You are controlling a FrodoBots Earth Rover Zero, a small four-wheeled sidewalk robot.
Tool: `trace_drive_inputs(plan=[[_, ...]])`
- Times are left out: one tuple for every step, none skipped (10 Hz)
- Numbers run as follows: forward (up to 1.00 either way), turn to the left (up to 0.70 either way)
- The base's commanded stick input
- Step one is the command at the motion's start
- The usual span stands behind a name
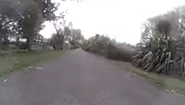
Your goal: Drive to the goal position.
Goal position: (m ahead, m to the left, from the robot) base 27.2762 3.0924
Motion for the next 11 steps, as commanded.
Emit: trace_drive_inputs(plan=[[0.70, 0.00], [0.70, 0.00], [0.70, 0.00], [0.70, 0.00], [0.70, 0.00], [0.70, 0.00], [0.70, 0.00], [0.70, 0.00], [0.70, 0.00], [0.70, 0.00], [0.70, 0.00]])
